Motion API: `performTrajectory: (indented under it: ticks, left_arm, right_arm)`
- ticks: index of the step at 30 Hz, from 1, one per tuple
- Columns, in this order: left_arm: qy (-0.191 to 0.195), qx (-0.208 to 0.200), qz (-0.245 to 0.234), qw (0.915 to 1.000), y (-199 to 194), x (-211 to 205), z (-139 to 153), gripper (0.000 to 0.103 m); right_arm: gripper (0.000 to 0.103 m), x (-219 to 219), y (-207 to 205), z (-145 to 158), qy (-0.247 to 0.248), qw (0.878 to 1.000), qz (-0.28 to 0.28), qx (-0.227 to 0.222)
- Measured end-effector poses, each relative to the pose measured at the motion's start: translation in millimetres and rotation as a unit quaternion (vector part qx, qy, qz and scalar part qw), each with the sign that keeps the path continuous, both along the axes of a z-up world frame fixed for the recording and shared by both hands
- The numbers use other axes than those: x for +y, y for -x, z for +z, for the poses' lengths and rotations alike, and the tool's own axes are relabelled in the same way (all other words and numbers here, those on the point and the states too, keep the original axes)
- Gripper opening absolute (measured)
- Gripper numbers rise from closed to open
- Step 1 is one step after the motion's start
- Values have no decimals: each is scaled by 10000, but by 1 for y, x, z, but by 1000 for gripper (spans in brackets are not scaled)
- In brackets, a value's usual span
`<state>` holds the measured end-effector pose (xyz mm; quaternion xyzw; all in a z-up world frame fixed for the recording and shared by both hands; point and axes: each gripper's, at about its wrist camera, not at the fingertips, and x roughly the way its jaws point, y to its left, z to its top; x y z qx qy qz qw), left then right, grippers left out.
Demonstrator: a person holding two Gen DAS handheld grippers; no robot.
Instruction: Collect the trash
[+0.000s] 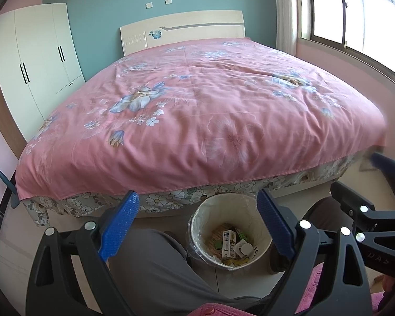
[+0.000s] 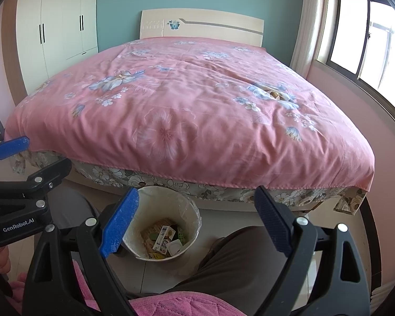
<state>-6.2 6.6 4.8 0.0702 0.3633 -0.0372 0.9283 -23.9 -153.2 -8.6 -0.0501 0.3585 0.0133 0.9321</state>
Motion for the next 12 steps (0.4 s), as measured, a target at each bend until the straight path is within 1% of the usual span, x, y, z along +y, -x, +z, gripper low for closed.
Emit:
performTrajectory:
  ticks: [12]
  left_arm:
    - [6,23,10,10000,0,0,-3,92]
  right_arm:
    - [88,1,-1,-2,-37,10000,5,51]
